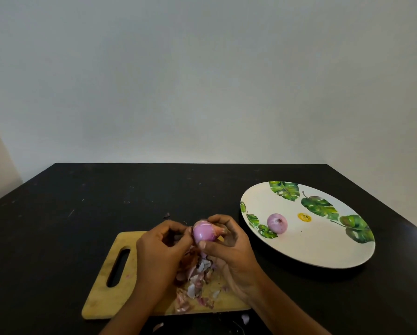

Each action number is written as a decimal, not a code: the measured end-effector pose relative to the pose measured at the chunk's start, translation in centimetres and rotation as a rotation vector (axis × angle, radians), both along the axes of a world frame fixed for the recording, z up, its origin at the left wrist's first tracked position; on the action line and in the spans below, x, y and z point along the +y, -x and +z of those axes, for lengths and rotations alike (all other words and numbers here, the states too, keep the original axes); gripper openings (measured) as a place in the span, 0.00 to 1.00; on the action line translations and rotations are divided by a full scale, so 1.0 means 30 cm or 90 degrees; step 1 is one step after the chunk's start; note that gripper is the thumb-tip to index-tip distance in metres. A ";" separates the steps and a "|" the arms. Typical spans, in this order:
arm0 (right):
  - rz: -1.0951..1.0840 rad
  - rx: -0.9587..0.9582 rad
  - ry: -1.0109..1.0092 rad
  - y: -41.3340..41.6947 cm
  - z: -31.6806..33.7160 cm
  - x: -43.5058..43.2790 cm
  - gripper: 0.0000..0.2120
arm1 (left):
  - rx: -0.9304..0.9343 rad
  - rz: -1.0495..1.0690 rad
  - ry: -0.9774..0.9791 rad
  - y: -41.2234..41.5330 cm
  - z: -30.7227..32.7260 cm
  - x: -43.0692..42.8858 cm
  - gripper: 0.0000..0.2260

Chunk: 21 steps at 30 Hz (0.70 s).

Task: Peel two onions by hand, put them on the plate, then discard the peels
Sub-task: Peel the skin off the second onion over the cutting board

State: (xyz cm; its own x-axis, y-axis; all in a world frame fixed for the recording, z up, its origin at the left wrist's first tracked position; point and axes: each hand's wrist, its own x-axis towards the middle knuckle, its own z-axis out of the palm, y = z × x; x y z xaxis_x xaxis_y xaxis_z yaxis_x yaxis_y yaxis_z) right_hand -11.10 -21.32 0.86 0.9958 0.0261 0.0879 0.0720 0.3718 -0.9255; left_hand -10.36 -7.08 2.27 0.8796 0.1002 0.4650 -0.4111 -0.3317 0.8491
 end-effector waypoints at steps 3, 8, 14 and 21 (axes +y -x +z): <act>0.002 -0.008 -0.014 0.003 0.004 0.007 0.28 | 0.006 0.023 0.023 -0.015 -0.007 0.012 0.07; 0.015 -0.024 -0.019 0.002 0.002 0.002 0.25 | -0.003 0.007 0.064 -0.013 0.008 0.015 0.10; 0.018 -0.044 0.025 -0.003 -0.007 -0.005 0.21 | -0.043 0.029 -0.029 -0.008 0.002 0.013 0.07; -0.019 -0.113 0.153 -0.005 -0.018 -0.016 0.19 | -0.081 -0.073 -0.035 0.003 0.003 0.009 0.11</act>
State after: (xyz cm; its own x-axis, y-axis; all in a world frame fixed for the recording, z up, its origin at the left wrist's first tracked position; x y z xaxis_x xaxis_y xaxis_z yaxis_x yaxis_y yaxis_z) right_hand -10.96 -21.79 0.31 0.9661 0.0389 0.2552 0.2477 0.1387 -0.9589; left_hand -10.45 -6.80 2.36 0.8176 -0.0265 0.5752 -0.5519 -0.3210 0.7697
